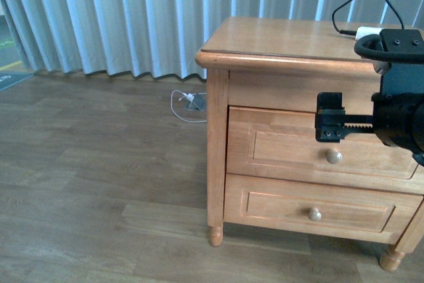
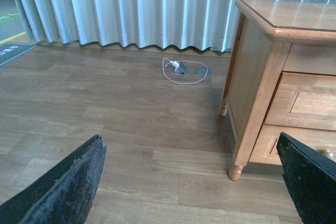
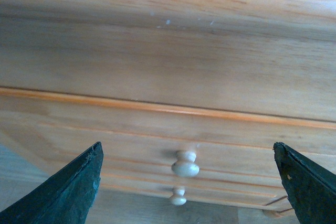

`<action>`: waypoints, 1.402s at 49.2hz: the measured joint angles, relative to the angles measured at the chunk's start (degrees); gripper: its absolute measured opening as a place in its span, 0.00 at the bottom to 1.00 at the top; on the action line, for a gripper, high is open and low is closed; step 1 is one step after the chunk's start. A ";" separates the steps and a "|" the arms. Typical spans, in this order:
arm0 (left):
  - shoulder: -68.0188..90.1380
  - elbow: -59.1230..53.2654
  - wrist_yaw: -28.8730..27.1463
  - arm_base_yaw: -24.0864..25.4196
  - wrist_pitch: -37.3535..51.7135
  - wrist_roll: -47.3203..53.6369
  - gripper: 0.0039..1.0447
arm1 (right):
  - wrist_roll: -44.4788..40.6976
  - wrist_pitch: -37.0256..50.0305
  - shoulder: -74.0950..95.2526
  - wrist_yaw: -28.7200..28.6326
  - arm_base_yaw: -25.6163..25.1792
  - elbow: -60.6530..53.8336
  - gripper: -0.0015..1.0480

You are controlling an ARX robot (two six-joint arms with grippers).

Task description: Place pink marker in drawer with both arms

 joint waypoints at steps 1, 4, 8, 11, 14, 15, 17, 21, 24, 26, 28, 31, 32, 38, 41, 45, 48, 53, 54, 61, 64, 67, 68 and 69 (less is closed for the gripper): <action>0.00 0.00 -0.02 0.00 0.00 -0.02 0.95 | 0.09 -0.17 -0.72 -0.26 0.04 -0.61 0.92; 0.00 0.00 -0.02 0.00 0.00 0.00 0.95 | 0.22 -1.31 -5.25 -1.73 0.11 -4.46 0.92; 0.00 0.00 -0.02 0.00 0.00 -0.02 0.95 | 0.22 -4.35 -13.18 -4.13 -0.22 -9.90 0.92; 0.00 0.00 -0.02 0.00 0.00 0.00 0.95 | 0.20 -7.41 -19.30 -5.77 -0.81 -12.98 0.92; 0.00 0.00 -0.02 0.00 0.00 0.00 0.95 | 0.22 -10.97 -24.98 -6.71 -1.14 -15.10 0.92; 0.00 0.00 -0.02 0.00 0.00 0.00 0.95 | 0.22 -12.70 -27.45 -7.04 -1.36 -15.85 0.92; 0.00 0.00 -0.02 0.00 0.00 0.00 0.95 | 0.22 -16.35 -32.54 -7.96 -1.70 -17.29 0.92; 0.00 0.00 -0.02 0.00 0.00 0.00 0.95 | 0.24 -23.10 -41.77 -10.32 -2.40 -19.21 0.92; 0.00 0.00 -0.02 0.00 0.00 0.00 0.95 | 0.26 -29.31 -49.70 -12.07 -3.08 -20.26 0.92; 0.00 0.00 -0.02 0.00 0.00 0.00 0.95 | 0.66 -34.42 -55.87 -13.70 -3.78 -20.79 0.92; 0.00 0.00 -0.02 0.00 0.00 0.00 0.95 | 0.85 -39.34 -61.86 -14.91 -4.46 -21.24 0.92; 0.00 0.00 -0.02 0.00 0.00 0.00 0.95 | 0.81 -43.43 -67.43 -14.88 -5.18 -21.92 0.92; 0.00 0.00 -0.02 0.00 0.00 0.00 0.95 | 0.81 -44.59 -69.26 -14.91 -5.38 -22.14 0.92; 0.00 0.00 -0.02 0.00 0.00 0.00 0.95 | 0.81 -45.59 -73.48 -14.88 -5.81 -22.43 0.92; 0.00 0.00 -0.02 0.00 0.00 0.00 0.95 | 0.81 -45.62 -72.96 -14.88 -5.81 -22.49 0.92; 0.00 0.00 -0.02 0.00 0.00 0.00 0.95 | -0.02 -42.18 -73.55 -11.87 -5.20 -24.17 0.89; 0.00 0.00 -0.02 0.00 0.00 0.00 0.95 | -1.64 -31.52 -75.91 -5.66 -4.63 -29.05 0.79; 0.00 0.00 -0.02 0.00 -0.02 0.00 0.95 | -3.06 -22.95 -79.91 -8.00 -9.11 -35.08 0.56; 0.00 0.00 -0.02 0.00 -0.02 0.00 0.95 | -3.26 -22.64 -80.56 -8.00 -9.40 -36.04 0.51; 0.00 0.00 -0.02 0.00 -0.02 0.00 0.95 | -3.69 -22.21 -83.17 -8.44 -9.44 -40.17 0.26; 0.00 0.00 -0.02 0.00 -0.02 0.00 0.95 | -3.72 -22.18 -84.59 -8.41 -9.53 -41.57 0.14; 0.00 0.00 -0.02 0.00 -0.02 0.00 0.95 | -3.74 -22.18 -85.79 -8.41 -9.55 -42.49 0.04; 0.00 0.00 -0.02 0.00 -0.02 0.00 0.95 | -3.78 -22.21 -86.16 -8.41 -9.55 -42.77 0.01; 0.00 0.00 -0.02 0.00 -0.02 0.00 0.95 | -3.93 -22.21 -86.53 -8.39 -9.55 -43.06 0.01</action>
